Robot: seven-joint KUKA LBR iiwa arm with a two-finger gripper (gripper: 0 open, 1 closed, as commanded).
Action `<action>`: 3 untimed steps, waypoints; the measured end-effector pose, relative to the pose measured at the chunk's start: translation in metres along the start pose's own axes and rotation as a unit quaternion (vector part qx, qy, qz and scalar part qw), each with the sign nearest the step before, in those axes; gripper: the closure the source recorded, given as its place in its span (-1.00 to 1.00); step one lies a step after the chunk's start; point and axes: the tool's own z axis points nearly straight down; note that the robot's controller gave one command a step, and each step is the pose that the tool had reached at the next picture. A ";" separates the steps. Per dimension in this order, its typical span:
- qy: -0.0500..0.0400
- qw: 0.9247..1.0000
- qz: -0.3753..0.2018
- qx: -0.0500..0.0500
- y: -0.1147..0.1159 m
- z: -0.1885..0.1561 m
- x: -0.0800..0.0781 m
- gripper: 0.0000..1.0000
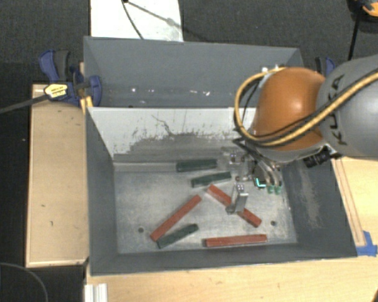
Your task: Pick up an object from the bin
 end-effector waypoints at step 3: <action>-0.005 1.000 -0.025 0.000 0.044 0.073 -0.007 -1.00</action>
Offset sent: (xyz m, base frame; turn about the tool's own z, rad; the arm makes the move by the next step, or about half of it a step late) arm 0.0228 0.0440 -0.1030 -0.3268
